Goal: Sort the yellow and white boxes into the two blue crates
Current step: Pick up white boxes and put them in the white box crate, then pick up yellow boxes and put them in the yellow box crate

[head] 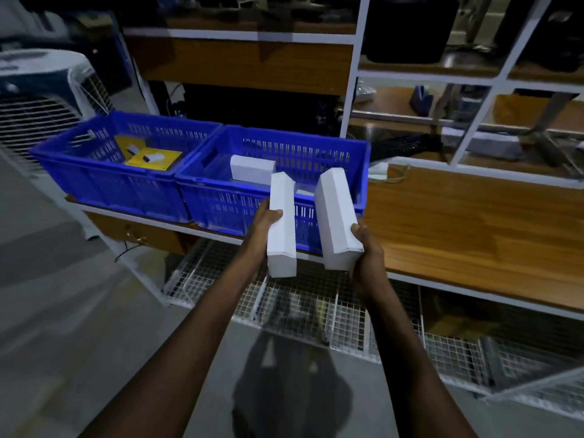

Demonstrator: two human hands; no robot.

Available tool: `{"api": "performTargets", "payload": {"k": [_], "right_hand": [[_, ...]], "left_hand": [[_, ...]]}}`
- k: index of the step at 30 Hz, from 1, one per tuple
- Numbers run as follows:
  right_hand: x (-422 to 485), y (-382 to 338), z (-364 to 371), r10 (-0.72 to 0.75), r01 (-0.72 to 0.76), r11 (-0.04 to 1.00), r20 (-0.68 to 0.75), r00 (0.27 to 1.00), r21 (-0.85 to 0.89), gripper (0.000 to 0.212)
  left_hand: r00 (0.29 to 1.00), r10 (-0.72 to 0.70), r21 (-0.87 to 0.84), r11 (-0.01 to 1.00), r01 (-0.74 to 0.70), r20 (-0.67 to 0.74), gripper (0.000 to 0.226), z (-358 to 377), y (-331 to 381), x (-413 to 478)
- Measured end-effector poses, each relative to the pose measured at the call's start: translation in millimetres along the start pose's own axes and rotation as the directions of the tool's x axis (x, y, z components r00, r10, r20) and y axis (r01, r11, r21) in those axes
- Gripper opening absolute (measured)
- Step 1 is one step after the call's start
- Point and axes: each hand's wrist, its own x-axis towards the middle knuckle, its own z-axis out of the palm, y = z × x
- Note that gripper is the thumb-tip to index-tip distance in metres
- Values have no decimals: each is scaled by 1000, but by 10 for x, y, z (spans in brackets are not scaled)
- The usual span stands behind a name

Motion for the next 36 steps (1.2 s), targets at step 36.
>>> {"api": "performTargets", "payload": {"k": [36], "right_hand": [[-563, -123, -730, -584, -475, 393, -612, 533, -788, 71]], "left_hand": [[429, -12, 427, 122, -896, 903, 78, 1577, -86, 546]]}}
